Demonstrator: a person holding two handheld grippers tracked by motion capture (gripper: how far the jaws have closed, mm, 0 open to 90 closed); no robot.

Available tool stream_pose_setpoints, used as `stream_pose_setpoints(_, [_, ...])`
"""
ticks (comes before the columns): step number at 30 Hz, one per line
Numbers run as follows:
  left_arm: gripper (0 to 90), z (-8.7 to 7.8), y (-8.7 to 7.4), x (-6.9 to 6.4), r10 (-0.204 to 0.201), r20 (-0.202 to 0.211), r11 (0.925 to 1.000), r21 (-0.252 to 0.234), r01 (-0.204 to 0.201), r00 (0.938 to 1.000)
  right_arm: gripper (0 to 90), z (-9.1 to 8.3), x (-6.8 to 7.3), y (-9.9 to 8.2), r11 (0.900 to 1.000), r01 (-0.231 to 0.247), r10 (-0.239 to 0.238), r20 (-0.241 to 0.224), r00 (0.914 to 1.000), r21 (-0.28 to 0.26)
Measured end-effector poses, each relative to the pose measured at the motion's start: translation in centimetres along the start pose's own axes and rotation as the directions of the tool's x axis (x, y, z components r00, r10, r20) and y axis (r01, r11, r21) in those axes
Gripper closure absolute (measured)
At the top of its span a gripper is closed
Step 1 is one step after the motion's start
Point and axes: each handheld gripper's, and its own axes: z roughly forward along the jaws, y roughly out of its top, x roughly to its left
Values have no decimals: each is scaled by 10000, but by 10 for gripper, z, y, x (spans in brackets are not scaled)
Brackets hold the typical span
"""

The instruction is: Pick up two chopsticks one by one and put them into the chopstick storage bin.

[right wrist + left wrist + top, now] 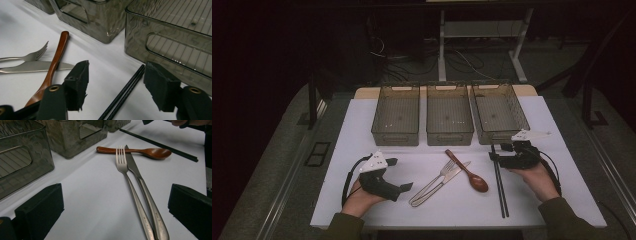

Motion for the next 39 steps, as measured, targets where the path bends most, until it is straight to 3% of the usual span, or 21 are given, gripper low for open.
stream_pose_setpoints(15, [0,0,0,0,40,31,10000,-23,-40,10000,596,20,-6,6,9991,-24,6,424,9991,423])
stream_pose_setpoints(21, [0,0,0,0,80,35,10000,1,-80,10000,662,30,-10,7,9977,-149,87,923,9957,659])
stream_pose_setpoints(28, [0,0,0,0,78,23,10000,-20,-78,10000,708,41,-15,6,9954,-254,130,1332,9910,924])
stream_pose_setpoints(39, [0,-1,0,0,61,26,10000,24,-61,10000,734,47,-19,4,9929,-523,368,1421,9892,1065])
